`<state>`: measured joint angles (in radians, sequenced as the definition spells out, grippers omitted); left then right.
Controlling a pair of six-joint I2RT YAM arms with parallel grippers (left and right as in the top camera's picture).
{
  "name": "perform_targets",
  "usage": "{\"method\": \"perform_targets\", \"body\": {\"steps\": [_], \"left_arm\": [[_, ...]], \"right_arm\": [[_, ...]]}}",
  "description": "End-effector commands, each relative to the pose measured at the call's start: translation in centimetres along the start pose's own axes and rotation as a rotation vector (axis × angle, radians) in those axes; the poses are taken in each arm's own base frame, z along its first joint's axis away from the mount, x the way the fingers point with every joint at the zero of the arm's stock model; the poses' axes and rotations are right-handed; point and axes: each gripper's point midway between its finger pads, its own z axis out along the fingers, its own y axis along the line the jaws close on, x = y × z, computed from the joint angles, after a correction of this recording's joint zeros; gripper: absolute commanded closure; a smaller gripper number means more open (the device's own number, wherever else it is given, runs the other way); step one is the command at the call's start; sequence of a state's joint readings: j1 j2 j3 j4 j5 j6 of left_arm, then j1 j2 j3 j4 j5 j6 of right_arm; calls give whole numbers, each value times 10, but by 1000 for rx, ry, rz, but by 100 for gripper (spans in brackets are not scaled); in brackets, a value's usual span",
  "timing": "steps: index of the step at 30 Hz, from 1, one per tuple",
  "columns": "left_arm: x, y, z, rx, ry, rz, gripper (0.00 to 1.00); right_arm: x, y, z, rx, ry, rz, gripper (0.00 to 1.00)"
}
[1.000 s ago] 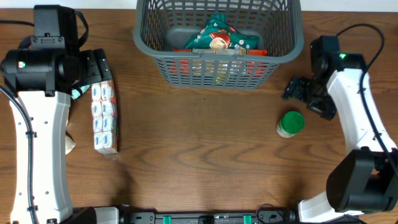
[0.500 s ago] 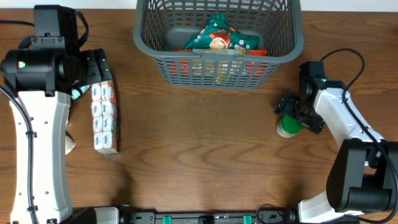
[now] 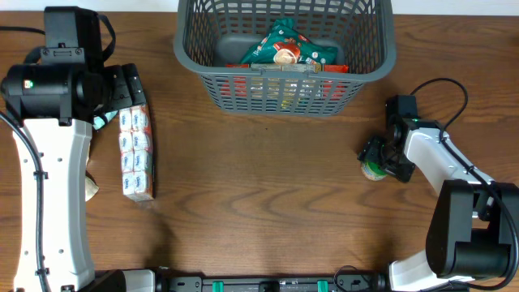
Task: Pack container
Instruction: 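Move the right gripper down to the green-lidded jar and grasp it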
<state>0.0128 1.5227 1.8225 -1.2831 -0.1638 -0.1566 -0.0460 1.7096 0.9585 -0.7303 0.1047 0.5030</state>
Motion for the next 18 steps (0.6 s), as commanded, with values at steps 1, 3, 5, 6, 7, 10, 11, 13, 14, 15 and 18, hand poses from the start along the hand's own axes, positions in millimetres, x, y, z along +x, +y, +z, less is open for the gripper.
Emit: {"method": "perform_targets", "body": {"steps": [1, 3, 5, 6, 7, 10, 11, 13, 14, 15, 18], "left_arm": [[-1, 1, -3, -1, -5, 5, 1], [-1, 1, -3, -1, -5, 5, 1], [-1, 1, -3, -1, -6, 5, 1], [-1, 1, -3, -1, -6, 5, 1], [-1, 1, -3, -1, -6, 5, 1], [-1, 1, -3, -1, -6, 5, 1], [-1, 1, -3, -1, -6, 5, 1], [-1, 1, -3, -1, -6, 5, 1], [-1, 1, -3, -1, -6, 5, 1], [-1, 1, -3, -1, -6, 5, 1], [-1, 1, -3, -1, -6, 5, 1]], "right_arm": [[1, 0, -1, 4, -13, -2, 36], [1, 0, -1, 5, -13, -2, 44], [1, 0, -1, 5, -13, -2, 57], [1, 0, -1, 5, -13, -2, 65], [1, 0, -1, 4, -13, -2, 68], [1, 0, -1, 4, -14, -2, 75], [1, 0, -1, 3, -15, -2, 79], [-1, 1, -1, 0, -22, -1, 93], [-3, 2, -2, -4, -28, -1, 99], [-5, 3, -3, -7, -34, 0, 99], [-16, 8, -12, -22, -58, -13, 99]]}}
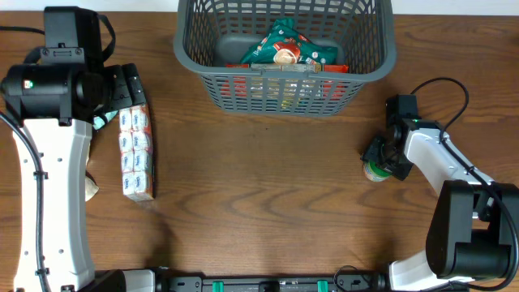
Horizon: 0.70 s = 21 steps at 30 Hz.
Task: Pack container
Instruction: 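Move the right gripper down to the green-lidded jar and grasp it, then lift the jar over the basket and release it inside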
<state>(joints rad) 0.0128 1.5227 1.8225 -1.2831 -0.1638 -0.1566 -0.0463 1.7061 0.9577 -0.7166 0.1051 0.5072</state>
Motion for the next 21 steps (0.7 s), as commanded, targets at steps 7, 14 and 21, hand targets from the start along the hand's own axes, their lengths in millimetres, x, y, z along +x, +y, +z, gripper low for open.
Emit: {"method": "perform_targets", "body": {"steps": [7, 14, 21], "left_arm": [[-1, 1, -3, -1, -6, 6, 1], [-1, 1, -3, -1, -6, 6, 1], [-1, 1, -3, -1, -6, 6, 1]], "right_arm": [[-73, 25, -83, -54, -199, -38, 99], [-137, 12, -190, 11, -454, 28, 99], [-176, 3, -295, -12, -698, 86, 99]]}}
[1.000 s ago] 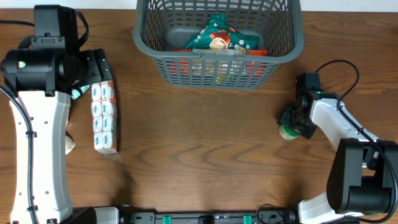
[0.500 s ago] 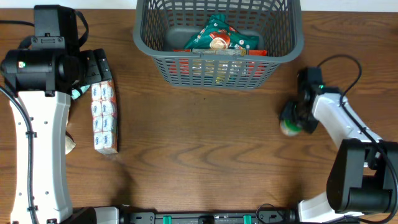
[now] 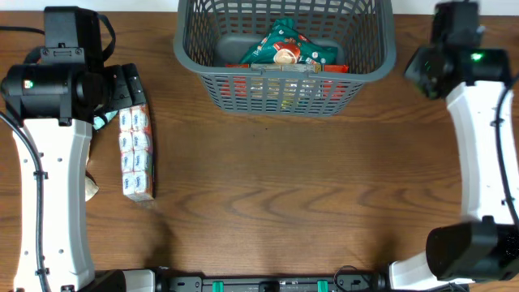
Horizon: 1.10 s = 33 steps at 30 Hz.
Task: Pack container
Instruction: 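Lift the jar over the basket and release it inside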
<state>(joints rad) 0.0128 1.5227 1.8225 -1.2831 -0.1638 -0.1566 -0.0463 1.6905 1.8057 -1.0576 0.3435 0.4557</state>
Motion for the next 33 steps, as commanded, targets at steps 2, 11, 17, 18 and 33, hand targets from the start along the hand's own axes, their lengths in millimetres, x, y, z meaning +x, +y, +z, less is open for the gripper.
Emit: {"method": "perform_targets", "body": {"steps": [2, 11, 17, 18, 33], "left_arm": [[-1, 1, -3, -1, -6, 6, 1], [-1, 1, -3, -1, -6, 5, 1], [-1, 1, -3, -1, -6, 6, 1], [-1, 1, -3, -1, -6, 6, 1], [-1, 1, -3, -1, -5, 6, 1]], "right_arm": [[-55, -1, -56, -31, -198, -29, 99], [-53, 107, -124, -433, -378, -715, 99], [-28, 155, -141, -532, -470, -1037, 99], [-25, 163, -142, -544, -485, -1066, 99], [60, 240, -28, -733, -203, -1217, 99]]}}
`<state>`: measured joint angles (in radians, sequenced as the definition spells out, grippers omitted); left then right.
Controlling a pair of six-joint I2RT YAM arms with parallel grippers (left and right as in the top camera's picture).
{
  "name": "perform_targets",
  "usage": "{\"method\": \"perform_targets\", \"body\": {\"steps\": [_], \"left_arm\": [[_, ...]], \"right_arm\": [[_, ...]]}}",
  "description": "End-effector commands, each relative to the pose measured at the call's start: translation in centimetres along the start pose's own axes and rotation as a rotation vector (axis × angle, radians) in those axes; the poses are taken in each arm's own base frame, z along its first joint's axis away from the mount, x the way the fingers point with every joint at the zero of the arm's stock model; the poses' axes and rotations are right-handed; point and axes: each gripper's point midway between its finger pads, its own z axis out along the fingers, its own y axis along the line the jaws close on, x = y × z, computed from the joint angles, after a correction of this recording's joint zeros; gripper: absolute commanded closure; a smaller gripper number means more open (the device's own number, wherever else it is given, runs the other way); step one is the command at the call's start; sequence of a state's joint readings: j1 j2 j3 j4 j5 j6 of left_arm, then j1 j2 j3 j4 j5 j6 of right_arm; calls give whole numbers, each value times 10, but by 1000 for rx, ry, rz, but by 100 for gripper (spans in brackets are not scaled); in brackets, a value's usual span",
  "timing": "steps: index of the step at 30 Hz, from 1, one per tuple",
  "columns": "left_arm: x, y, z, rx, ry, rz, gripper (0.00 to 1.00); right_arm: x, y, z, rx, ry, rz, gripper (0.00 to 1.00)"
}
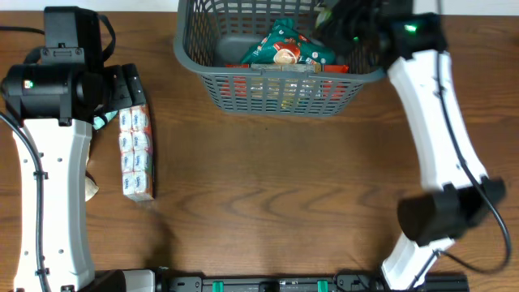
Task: Pack container
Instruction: 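Lift the jar over the basket and release it inside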
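The grey mesh basket (369, 69) stands at the back middle of the table. Inside lie a green snack bag (284, 45) and red packets (243, 69). My right gripper (336, 20) hangs over the basket's back right part, its fingers dark and hard to make out; the small green-and-white tub it carries is hidden under it. A long strip of white-and-blue packets (136, 154) lies on the left of the table. My left gripper (131, 89) sits at the strip's far end; its jaw gap is not visible.
A teal item (104, 122) peeks out under the left arm, and a pale crumpled scrap (92, 188) lies by that arm's white link. The right arm's white link (434, 113) stretches from the front right up to the basket.
My right gripper has moved left from above the table's back right corner to over the basket's back right part. The left arm and the packet strip have not moved.
My right gripper sat low on the right of the table around a small green-and-white tub, and stayed there a moment later. Then it was raised at the back right and the tub was gone from the table. Now it hangs over the basket.
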<state>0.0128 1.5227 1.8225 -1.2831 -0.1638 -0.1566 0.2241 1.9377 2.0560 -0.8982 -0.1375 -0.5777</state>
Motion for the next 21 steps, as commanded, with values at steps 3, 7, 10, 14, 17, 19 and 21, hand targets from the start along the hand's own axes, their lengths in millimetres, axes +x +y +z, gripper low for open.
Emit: {"method": "perform_targets", "body": {"steps": [3, 7, 10, 14, 17, 19, 21], "left_arm": [[-1, 1, -3, -1, -5, 6, 1], [-1, 1, -3, -1, -5, 6, 1], [-1, 1, -3, -1, -6, 6, 1], [-1, 1, -3, -1, -6, 6, 1], [-1, 1, -3, -1, -5, 6, 1], [0, 2, -3, -2, -3, 6, 1], [0, 2, -3, -2, 0, 7, 1]], "right_arm": [[19, 30, 44, -119, 78, -10, 99], [35, 38, 61, -154, 131, 12, 99], [40, 40, 67, -162, 146, 17, 99], [41, 39, 68, -160, 148, 28, 83], [40, 40, 68, -157, 152, 80, 28], [41, 42, 67, -160, 160, 112, 19], [42, 43, 63, -163, 167, 115, 11]]}}
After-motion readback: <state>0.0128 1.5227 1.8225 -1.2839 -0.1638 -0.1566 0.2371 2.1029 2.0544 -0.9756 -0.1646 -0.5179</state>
